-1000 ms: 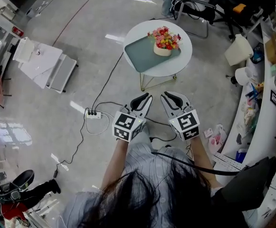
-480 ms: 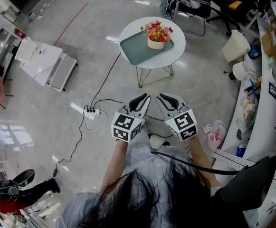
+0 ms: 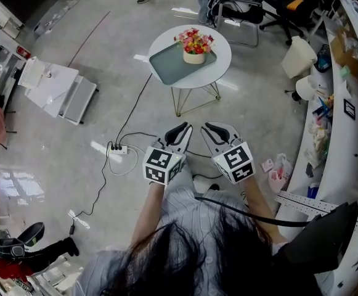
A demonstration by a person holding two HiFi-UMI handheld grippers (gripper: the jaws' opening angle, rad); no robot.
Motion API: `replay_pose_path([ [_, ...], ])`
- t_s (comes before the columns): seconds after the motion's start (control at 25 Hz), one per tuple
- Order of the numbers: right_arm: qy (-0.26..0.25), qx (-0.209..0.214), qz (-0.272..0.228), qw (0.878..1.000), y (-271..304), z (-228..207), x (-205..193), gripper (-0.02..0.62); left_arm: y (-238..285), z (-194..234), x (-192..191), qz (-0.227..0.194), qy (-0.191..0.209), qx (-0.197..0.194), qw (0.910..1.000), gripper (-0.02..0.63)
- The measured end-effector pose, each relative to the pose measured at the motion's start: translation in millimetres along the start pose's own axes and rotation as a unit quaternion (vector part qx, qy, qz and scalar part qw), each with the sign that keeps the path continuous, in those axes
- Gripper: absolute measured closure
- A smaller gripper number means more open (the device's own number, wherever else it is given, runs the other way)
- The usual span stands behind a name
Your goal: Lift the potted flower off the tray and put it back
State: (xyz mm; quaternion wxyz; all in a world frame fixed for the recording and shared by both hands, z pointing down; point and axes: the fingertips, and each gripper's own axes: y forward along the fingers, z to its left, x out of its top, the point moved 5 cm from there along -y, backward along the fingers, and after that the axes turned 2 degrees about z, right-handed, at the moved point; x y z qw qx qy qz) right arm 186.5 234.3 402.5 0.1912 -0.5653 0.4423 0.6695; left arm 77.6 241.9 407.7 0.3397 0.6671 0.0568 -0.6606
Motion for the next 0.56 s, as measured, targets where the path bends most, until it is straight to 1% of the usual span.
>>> replay_pose_path([
  [0.56,-0.004,-0.002,0.008,1.000,-4.7,-0.8,-5.7,0.525,2.7,-3.3,-0.6,0.003,-0.002,-0.001,1.0000,0.541],
])
